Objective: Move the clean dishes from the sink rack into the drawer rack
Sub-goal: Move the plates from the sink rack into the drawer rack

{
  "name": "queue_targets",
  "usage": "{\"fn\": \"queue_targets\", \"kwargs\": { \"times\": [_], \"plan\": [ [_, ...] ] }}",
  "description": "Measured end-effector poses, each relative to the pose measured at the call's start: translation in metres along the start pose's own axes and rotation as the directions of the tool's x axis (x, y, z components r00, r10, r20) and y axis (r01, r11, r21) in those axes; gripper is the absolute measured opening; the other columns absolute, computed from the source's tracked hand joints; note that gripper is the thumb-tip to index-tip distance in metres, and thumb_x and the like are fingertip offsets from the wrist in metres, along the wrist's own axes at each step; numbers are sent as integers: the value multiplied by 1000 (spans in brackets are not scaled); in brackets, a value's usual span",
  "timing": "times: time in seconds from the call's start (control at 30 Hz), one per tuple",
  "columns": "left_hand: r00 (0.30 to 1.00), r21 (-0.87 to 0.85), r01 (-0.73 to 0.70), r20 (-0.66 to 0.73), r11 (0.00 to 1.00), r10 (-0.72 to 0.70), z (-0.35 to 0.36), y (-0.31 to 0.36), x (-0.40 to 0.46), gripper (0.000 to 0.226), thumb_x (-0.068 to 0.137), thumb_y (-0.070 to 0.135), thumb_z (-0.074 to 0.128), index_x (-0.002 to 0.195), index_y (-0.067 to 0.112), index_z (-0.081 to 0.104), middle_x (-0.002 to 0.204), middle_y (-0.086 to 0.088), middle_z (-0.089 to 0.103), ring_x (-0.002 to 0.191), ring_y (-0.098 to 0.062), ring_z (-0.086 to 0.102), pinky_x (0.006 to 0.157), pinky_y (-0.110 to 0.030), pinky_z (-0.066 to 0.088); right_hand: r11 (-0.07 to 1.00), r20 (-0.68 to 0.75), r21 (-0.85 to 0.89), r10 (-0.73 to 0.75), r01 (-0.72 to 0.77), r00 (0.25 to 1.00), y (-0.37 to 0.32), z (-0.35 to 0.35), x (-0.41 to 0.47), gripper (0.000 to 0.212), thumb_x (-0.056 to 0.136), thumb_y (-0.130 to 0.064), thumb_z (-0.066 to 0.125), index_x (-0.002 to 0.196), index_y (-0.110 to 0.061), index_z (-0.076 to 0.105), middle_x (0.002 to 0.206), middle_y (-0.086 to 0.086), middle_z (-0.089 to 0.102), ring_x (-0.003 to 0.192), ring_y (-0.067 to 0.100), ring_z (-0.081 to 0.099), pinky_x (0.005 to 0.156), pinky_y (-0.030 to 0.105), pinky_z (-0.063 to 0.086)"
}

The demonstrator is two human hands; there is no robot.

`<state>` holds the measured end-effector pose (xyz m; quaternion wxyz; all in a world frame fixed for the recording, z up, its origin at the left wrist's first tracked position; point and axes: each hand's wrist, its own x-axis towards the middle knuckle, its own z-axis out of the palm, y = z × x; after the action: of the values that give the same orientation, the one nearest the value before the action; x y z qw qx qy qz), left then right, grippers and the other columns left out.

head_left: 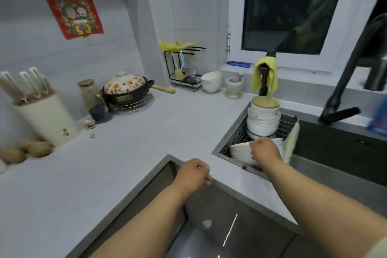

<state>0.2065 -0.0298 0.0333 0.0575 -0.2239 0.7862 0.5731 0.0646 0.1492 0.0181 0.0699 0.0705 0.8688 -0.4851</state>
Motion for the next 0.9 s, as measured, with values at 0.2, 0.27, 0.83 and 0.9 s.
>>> {"fn": "queue_targets", "kwargs": {
  "times": [0.2,0.27,0.83,0.9],
  "plan": [
    [996,-27,58,73,998,-56,48,21,34,9,96,14,49,93,9,56,77,-9,66,65,-20,63,63,-32,53,968,-138,-23,246,-251,959,24,-33,55,54,93,-26,53,137,1,35,132,22,54,118,40,54,95,40,43],
    [994,-18,72,83,997,-70,57,26,42,10,97,15,47,96,9,54,78,-10,65,64,-20,62,62,-32,53,955,-148,-7,292,-296,945,26,-38,66,60,93,-28,54,141,0,31,134,22,53,118,40,53,95,41,44],
    [948,-156,315,89,936,-304,99,60,104,26,98,7,37,85,-5,57,65,-14,58,49,-22,57,45,-27,55,863,-74,-391,316,-319,946,7,-38,110,36,95,-11,44,127,-1,56,129,14,58,119,31,55,89,36,46],
    [946,-165,323,86,932,-312,100,61,107,26,99,7,36,91,-6,57,66,-14,57,50,-23,58,42,-26,54,903,-59,-321,281,-284,958,7,-39,111,35,95,-11,44,126,0,57,128,16,58,120,32,55,88,35,45]
  ]
}}
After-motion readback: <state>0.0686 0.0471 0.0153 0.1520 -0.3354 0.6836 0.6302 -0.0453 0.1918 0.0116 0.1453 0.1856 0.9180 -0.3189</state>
